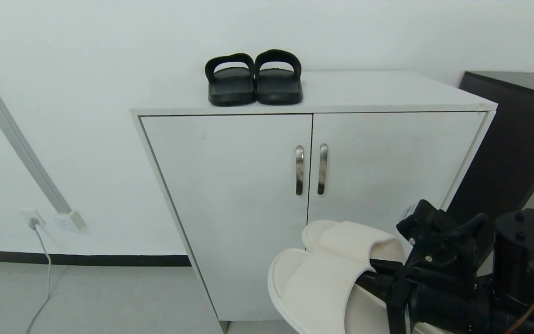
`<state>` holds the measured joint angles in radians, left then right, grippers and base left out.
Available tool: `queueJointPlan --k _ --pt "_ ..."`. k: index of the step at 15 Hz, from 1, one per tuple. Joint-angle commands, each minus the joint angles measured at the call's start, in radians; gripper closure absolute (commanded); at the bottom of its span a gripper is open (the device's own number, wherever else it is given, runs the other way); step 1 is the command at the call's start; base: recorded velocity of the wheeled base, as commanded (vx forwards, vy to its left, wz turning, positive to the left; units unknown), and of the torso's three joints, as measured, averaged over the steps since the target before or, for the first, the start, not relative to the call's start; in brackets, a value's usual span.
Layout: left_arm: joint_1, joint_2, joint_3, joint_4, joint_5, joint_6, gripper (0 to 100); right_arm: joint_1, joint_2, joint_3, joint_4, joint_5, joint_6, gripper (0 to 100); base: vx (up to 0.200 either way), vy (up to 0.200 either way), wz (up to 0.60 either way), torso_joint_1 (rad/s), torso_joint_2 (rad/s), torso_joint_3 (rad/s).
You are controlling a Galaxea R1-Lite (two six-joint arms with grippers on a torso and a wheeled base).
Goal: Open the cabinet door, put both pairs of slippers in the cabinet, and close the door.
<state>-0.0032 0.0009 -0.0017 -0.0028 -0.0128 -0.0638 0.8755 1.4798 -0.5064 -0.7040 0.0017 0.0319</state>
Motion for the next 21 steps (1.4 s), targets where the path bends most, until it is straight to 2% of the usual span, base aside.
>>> queueJointPlan --k 1,5,9,11,13,14,15,16,17,19,21 --pt "0.000 0.001 0.000 0.000 0.004 -0.002 0 0.003 0.005 0.006 0.000 0.001 0.000 100 0.000 0.000 0.00 -0.071 0.45 0.388" --pt "0.000 0.001 0.000 -0.002 0.007 -0.016 0 0.011 -0.004 0.009 -0.002 0.000 -0.001 100 0.000 0.000 0.00 -0.030 0.40 0.376" --pt "0.002 0.001 0.000 -0.002 0.007 -0.016 0 0.014 -0.003 0.016 -0.005 0.000 0.000 100 0.000 0.000 0.00 0.001 0.09 0.081" --pt "0.002 0.001 -0.001 -0.003 0.011 -0.031 0 0.014 -0.003 0.020 -0.005 0.000 0.000 100 0.000 0.000 0.00 0.000 0.00 0.000" --pt "0.002 0.001 -0.004 -0.006 0.011 -0.022 0 0.013 -0.003 0.022 -0.005 0.000 0.000 100 0.000 0.000 0.00 0.000 0.00 0.000" --pt "0.000 0.004 -0.009 -0.008 0.007 -0.002 0 0.014 0.001 0.022 -0.003 -0.002 -0.001 100 0.000 0.000 0.00 0.000 0.00 0.000" --pt "0.000 0.013 -0.055 -0.010 -0.006 -0.001 0 0.013 0.005 0.023 -0.003 -0.002 -0.001 100 0.000 0.000 0.00 0.000 0.00 0.000" --pt "-0.009 0.070 -0.202 0.004 -0.024 -0.010 0 0.014 0.014 0.025 -0.005 -0.002 -0.001 100 0.000 0.000 0.00 0.000 0.00 0.000" --pt "-0.011 0.149 -0.259 0.015 -0.044 -0.004 0 0.014 0.016 0.022 -0.005 0.000 -0.001 100 0.000 0.000 0.00 0.000 0.00 0.000" --pt "-0.012 0.355 -0.274 -0.002 -0.148 0.018 0 0.017 0.020 0.025 -0.005 -0.002 -0.003 100 0.000 0.000 0.00 0.000 0.00 0.000" --pt "-0.017 0.524 -0.265 -0.102 -0.263 0.015 0 0.017 0.019 0.034 -0.005 -0.002 -0.014 100 0.000 0.000 0.00 0.000 0.00 0.000"
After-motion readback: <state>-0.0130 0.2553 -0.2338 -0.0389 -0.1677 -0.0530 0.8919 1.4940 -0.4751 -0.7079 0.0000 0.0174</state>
